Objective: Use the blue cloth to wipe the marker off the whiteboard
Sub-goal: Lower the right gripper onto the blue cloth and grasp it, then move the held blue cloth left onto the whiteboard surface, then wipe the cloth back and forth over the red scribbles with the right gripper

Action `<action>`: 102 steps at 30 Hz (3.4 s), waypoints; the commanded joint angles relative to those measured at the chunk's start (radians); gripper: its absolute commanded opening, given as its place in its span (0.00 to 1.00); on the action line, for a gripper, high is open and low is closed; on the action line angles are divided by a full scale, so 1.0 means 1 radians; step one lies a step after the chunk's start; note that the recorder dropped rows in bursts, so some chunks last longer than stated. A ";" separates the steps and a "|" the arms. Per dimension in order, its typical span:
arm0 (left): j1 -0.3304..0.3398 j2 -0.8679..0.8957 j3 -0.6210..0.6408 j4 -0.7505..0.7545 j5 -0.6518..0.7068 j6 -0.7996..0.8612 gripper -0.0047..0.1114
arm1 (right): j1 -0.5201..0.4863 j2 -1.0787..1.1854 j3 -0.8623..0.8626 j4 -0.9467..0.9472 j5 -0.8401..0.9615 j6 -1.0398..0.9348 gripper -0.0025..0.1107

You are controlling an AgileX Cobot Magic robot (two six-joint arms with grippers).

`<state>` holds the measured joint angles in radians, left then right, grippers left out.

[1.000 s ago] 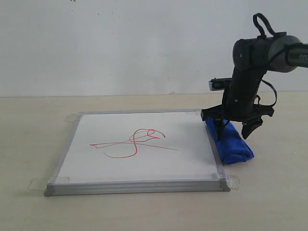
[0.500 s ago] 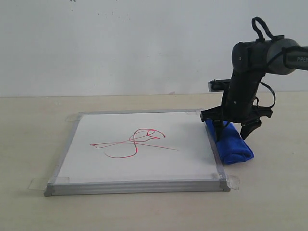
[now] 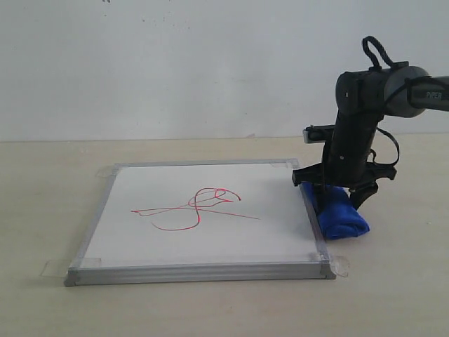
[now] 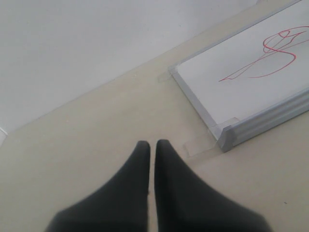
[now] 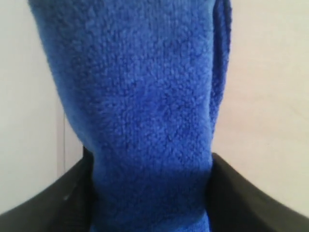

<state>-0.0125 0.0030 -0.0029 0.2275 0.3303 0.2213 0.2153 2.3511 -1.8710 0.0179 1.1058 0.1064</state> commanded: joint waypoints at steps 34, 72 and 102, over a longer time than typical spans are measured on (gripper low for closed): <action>0.002 -0.003 0.003 0.004 -0.002 0.005 0.07 | 0.164 -0.106 -0.119 0.076 0.021 -0.222 0.02; 0.002 -0.003 0.003 0.004 -0.002 0.005 0.07 | 0.231 0.150 -0.296 0.067 0.115 -0.079 0.02; 0.002 -0.003 0.003 0.004 -0.002 0.005 0.07 | 0.290 0.146 -0.296 -0.045 0.074 -0.007 0.02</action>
<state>-0.0125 0.0030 -0.0029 0.2311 0.3303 0.2213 0.5425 2.4874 -2.1731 0.1262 1.1755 0.0246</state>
